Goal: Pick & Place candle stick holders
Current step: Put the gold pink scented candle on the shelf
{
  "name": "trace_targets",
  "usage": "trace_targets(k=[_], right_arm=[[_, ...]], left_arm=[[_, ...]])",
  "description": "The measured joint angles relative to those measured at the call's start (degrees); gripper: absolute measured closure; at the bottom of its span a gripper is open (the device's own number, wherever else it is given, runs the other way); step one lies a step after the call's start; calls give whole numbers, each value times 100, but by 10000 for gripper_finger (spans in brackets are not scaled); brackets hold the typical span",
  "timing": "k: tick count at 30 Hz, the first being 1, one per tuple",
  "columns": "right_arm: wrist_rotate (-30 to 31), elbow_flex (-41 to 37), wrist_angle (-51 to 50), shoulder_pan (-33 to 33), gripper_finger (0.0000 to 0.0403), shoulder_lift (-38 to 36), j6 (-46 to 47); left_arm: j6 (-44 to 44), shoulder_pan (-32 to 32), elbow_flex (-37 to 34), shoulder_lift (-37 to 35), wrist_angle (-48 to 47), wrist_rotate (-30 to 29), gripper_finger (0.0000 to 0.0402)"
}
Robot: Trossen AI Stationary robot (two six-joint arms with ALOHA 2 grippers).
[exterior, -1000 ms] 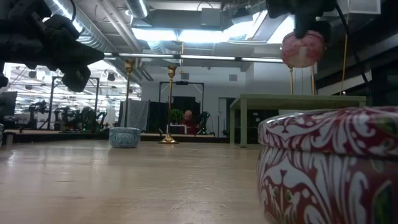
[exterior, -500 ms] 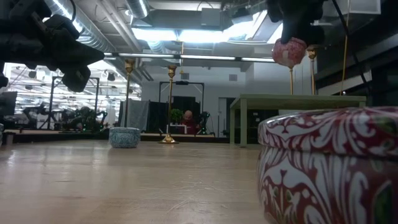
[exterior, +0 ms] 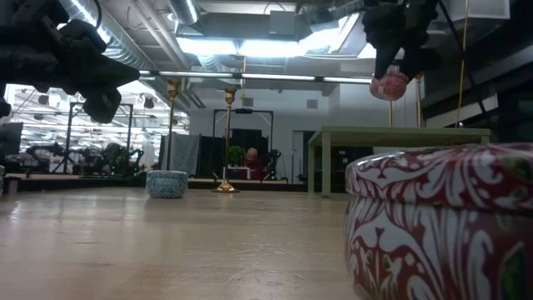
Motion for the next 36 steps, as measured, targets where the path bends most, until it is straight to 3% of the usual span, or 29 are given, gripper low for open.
trace_targets(k=[19,36], right_arm=[[1049,2,-1387,-1416,99,-563,1029],[1215,-711,-996,-2289,98,-557,574]], left_arm=[[-1,0,0,1,0,1,396],[-1,0,0,0,0,0,396]])
